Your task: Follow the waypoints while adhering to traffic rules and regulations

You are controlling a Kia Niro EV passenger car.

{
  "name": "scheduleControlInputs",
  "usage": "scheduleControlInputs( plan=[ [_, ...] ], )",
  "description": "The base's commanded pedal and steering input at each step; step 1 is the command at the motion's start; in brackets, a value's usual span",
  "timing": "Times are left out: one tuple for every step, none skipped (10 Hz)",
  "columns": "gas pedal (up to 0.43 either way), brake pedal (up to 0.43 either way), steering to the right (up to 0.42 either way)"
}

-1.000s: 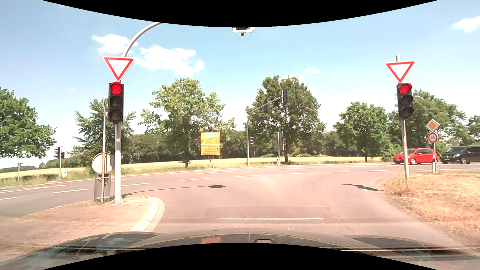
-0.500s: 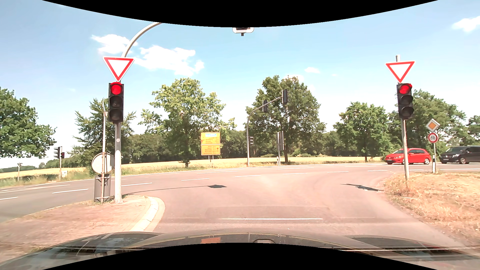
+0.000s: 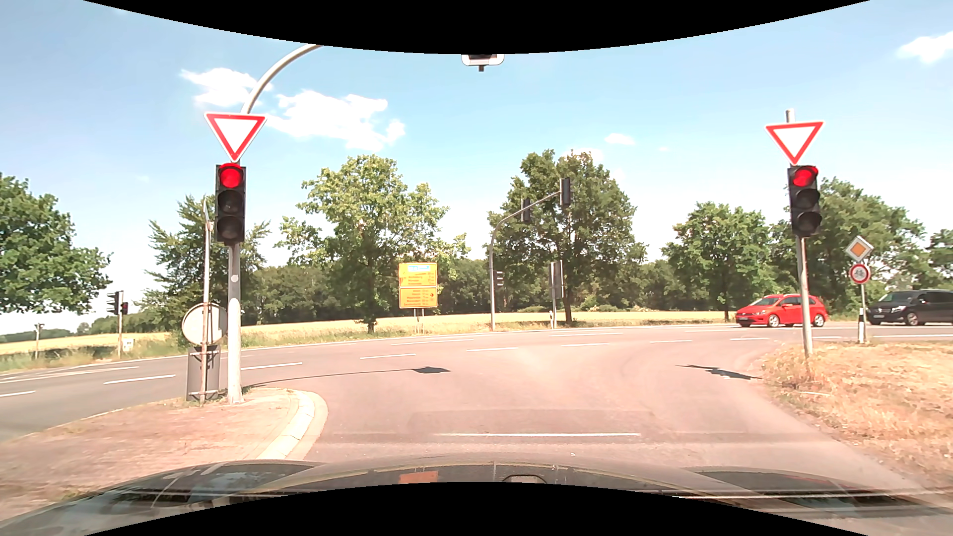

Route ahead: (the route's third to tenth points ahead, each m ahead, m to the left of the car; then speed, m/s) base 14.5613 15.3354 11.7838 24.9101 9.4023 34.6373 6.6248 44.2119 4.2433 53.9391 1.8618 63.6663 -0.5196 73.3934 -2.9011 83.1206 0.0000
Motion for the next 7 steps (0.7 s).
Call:
scheduleControlInputs(
  plan=[
    [0.000, 0.000, -0.003],
    [0.000, 0.000, -0.003],
    [0.000, 0.000, -0.003],
    [0.000, 0.000, -0.003],
    [0.000, 0.000, -0.003],
    [0.000, 0.000, -0.003],
    [0.000, 0.000, -0.003]
  ],
)
